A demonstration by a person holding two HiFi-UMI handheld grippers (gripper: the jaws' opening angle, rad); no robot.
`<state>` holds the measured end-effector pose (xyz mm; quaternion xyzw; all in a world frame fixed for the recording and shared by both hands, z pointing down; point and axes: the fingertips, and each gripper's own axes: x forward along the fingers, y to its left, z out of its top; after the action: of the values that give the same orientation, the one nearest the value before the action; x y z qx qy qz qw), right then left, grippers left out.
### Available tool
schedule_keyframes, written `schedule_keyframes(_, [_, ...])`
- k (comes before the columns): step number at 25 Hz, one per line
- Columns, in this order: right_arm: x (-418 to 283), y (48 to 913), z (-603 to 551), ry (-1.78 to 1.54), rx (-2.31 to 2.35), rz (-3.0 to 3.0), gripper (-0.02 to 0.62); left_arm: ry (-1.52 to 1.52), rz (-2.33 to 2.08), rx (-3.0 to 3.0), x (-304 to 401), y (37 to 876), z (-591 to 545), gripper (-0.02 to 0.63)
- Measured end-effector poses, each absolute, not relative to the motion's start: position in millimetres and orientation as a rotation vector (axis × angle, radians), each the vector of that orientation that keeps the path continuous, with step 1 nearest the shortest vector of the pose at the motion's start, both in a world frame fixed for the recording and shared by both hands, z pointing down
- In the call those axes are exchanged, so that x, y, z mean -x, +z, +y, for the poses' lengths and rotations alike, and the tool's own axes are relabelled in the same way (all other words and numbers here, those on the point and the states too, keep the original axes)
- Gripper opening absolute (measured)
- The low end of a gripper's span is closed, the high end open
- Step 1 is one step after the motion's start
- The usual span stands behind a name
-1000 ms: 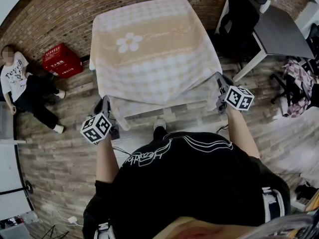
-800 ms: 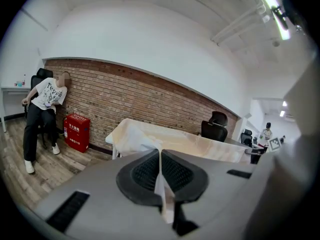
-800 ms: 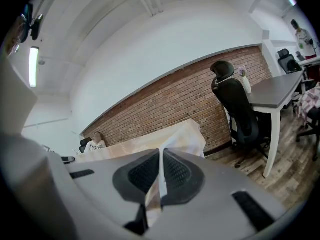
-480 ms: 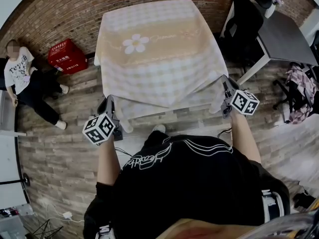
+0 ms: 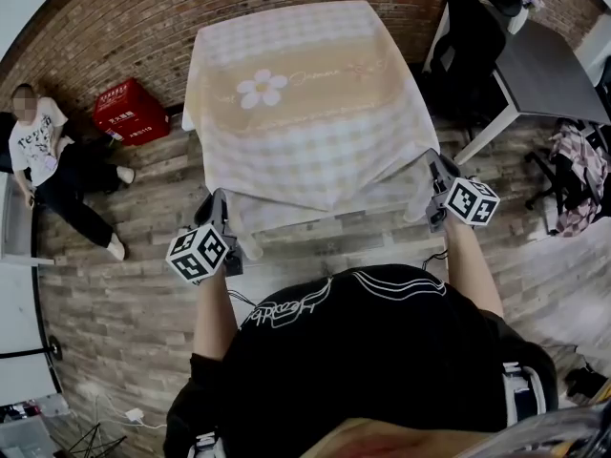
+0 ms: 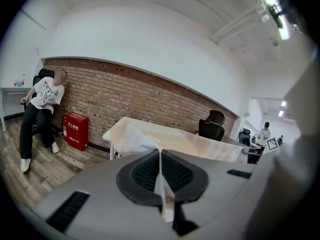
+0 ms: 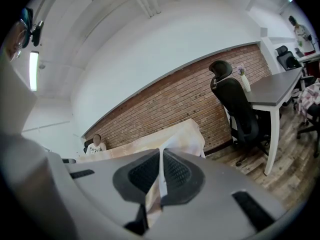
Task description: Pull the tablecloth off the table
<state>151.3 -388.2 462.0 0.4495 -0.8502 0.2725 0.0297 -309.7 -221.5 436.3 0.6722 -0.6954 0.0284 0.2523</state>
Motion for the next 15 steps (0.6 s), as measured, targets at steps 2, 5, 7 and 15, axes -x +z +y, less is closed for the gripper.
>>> schedule_keyframes(2, [-151.4, 461.4, -389.7, 0.844, -1.393, -2.616, -0.002, 0.077, -1.887, -1.827, 312.0, 434.0, -221.4, 0.006])
schedule_keyframes(5, [-153.0, 452.0, -396.1, 0.838, -1.41, -2.605, -0.002, 0.062, -1.879, -1.823, 314.7, 425.8, -223.8, 0.006])
schedule_keyframes(7, [-151.5, 445.9, -393.1, 0.827, -1.421, -2.603, -0.002, 0.063, -1.874, -1.825, 317.6, 423.1, -219.8, 0.006])
schedule_keyframes(15, [-142.3, 445.3, -359.7, 0.831, -1.449, -2.58, -0.002, 0.071, -1.842, -1.85, 326.7, 421.4, -193.1, 0.006])
